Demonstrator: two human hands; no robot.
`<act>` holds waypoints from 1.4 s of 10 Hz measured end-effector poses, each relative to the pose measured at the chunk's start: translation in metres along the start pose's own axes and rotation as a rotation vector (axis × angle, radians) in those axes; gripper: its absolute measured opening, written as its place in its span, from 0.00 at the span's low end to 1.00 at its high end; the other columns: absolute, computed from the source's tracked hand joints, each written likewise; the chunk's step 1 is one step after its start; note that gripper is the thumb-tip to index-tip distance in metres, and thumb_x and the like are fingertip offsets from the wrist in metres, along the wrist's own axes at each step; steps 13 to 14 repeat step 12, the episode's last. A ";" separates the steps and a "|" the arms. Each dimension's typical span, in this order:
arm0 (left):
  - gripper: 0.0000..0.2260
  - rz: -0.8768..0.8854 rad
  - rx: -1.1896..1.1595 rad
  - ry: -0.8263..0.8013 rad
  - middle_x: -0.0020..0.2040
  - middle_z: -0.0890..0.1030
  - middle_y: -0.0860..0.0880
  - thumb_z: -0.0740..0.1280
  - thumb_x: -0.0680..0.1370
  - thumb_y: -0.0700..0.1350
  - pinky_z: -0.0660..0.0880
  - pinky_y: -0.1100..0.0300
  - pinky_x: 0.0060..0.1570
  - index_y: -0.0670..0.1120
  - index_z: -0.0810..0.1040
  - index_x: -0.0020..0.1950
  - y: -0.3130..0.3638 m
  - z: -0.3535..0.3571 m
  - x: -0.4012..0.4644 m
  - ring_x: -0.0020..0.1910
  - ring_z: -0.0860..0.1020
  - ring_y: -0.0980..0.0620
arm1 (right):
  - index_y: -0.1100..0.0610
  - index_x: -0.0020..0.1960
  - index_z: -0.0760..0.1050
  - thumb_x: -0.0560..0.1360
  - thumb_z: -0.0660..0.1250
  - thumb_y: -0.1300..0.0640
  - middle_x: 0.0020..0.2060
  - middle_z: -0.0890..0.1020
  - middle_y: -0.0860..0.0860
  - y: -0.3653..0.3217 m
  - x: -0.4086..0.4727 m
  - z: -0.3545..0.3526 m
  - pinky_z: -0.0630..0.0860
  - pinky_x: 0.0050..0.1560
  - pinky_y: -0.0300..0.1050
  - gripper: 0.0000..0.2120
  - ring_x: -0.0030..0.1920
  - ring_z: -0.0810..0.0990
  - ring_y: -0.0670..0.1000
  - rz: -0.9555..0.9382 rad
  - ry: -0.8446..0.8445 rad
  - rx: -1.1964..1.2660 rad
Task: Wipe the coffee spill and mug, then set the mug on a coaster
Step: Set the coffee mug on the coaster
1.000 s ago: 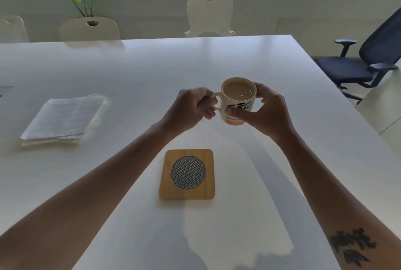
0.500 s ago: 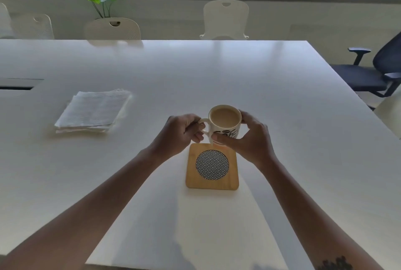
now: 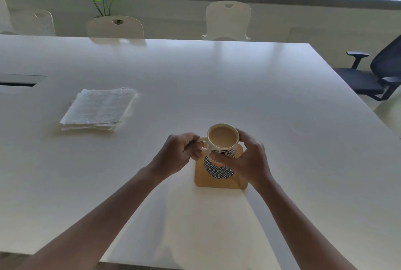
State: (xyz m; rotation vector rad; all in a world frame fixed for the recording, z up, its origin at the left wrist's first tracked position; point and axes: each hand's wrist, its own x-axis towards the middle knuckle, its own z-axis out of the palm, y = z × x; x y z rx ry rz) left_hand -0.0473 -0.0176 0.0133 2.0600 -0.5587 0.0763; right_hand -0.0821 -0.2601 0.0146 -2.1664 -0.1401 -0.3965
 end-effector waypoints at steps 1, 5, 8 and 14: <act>0.06 -0.002 -0.003 -0.011 0.39 0.88 0.46 0.68 0.85 0.37 0.86 0.60 0.45 0.40 0.85 0.55 -0.005 0.004 -0.006 0.38 0.89 0.52 | 0.47 0.67 0.80 0.59 0.83 0.32 0.59 0.86 0.39 0.002 -0.007 0.003 0.77 0.64 0.62 0.40 0.61 0.83 0.44 0.013 -0.008 0.013; 0.06 -0.005 -0.021 -0.033 0.40 0.88 0.44 0.67 0.85 0.35 0.85 0.63 0.45 0.38 0.85 0.56 -0.009 0.010 -0.010 0.39 0.89 0.53 | 0.46 0.67 0.80 0.60 0.82 0.31 0.60 0.85 0.39 0.006 -0.014 0.006 0.77 0.64 0.62 0.40 0.62 0.83 0.44 0.040 -0.004 0.031; 0.07 -0.004 -0.019 -0.025 0.40 0.88 0.44 0.67 0.86 0.39 0.84 0.63 0.44 0.39 0.85 0.55 -0.010 0.012 -0.013 0.39 0.88 0.53 | 0.46 0.68 0.79 0.60 0.83 0.33 0.60 0.84 0.37 0.011 -0.017 0.008 0.80 0.62 0.54 0.41 0.61 0.82 0.39 0.045 0.013 0.058; 0.32 -0.131 0.322 0.108 0.83 0.68 0.49 0.57 0.85 0.63 0.67 0.50 0.81 0.46 0.66 0.84 -0.036 0.010 -0.040 0.82 0.67 0.52 | 0.45 0.87 0.47 0.83 0.38 0.28 0.86 0.51 0.42 0.062 -0.020 -0.028 0.51 0.86 0.56 0.37 0.84 0.45 0.36 0.014 -0.252 -0.206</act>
